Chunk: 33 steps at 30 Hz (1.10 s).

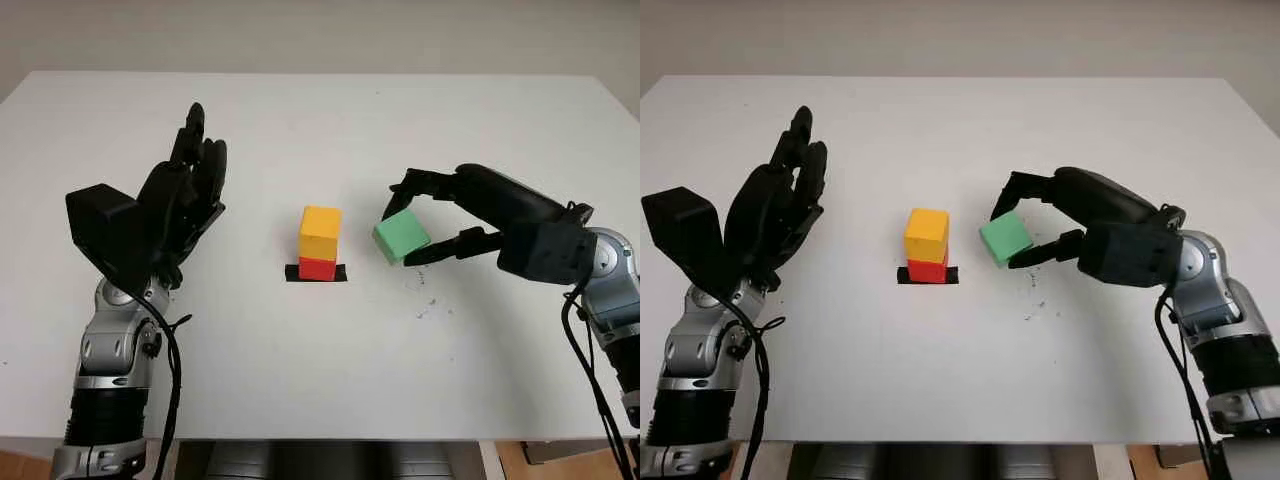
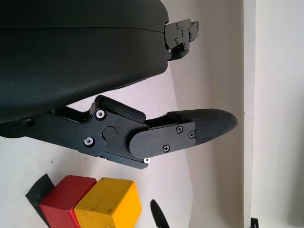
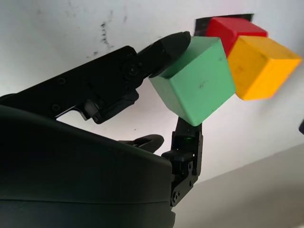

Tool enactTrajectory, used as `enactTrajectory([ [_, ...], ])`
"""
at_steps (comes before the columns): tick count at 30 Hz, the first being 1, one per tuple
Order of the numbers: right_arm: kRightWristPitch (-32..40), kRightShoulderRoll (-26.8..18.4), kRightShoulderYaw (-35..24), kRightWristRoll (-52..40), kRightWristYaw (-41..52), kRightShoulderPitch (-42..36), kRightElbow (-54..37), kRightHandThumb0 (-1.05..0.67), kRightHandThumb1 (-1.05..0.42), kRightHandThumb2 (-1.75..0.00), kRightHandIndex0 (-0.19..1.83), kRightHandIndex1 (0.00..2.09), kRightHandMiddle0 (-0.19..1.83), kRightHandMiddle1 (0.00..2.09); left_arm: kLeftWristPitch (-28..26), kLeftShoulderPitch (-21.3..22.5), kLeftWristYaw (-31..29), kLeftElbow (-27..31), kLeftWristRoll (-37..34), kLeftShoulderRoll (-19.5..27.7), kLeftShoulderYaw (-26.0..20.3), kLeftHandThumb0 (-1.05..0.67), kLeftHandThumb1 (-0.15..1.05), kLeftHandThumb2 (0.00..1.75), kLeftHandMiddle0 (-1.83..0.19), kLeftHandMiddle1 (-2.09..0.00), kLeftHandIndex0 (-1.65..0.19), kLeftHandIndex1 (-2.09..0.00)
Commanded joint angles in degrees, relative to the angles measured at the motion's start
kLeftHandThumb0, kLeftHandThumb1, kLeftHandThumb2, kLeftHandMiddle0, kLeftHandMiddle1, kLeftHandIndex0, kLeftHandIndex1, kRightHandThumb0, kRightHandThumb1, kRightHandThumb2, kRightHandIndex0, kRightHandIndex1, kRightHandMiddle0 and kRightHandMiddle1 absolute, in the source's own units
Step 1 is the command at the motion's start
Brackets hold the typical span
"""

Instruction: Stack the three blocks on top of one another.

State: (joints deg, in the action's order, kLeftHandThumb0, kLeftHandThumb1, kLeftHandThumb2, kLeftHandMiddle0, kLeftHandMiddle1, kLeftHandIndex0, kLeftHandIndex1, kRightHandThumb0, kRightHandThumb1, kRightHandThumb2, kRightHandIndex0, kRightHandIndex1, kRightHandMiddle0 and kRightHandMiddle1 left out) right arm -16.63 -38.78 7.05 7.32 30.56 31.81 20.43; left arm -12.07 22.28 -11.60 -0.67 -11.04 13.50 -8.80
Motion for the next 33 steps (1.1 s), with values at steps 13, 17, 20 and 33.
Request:
enactTrajectory([
  [13, 14.9, 5.8, -7.0, -10.3, 1.3, 0.8, -5.4, -0.5, -0.94, -0.05, 0.42, 0.05, 0.37, 1.44, -0.8, -1.2, -0.1, 1.3, -0.6, 0.2, -0.6, -0.72, 1.05, 0.6, 0.19, 0.0, 0.19, 0.0],
  [17, 23.9, 7.6, -8.5, -13.5, 0.7, 1.6, -8.1, -0.48, -0.95, -0.06, 0.38, 0.03, 0.35, 1.51, -0.8, -1.3, -0.2, 1.2, -0.9, 0.3, -0.8, -0.72, 1.05, 0.6, 0.19, 0.0, 0.19, 0.0],
  [20, 27.9, 8.7, -9.1, -14.7, 0.1, 2.3, -10.3, -0.47, -0.96, -0.06, 0.33, 0.02, 0.3, 1.59, -0.4, -1.3, -0.7, 1.0, -1.3, 0.3, -1.0, -0.72, 1.05, 0.6, 0.19, 0.0, 0.19, 0.0],
  [33, 45.3, 14.9, -7.2, -14.1, -8.3, 3.7, -22.7, -0.42, -1.0, -0.06, 0.28, 0.04, 0.18, 1.83, 0.6, -1.3, -0.4, 0.9, -0.8, -0.2, -0.8, -0.72, 1.05, 0.59, 0.19, 0.0, 0.19, 0.0],
])
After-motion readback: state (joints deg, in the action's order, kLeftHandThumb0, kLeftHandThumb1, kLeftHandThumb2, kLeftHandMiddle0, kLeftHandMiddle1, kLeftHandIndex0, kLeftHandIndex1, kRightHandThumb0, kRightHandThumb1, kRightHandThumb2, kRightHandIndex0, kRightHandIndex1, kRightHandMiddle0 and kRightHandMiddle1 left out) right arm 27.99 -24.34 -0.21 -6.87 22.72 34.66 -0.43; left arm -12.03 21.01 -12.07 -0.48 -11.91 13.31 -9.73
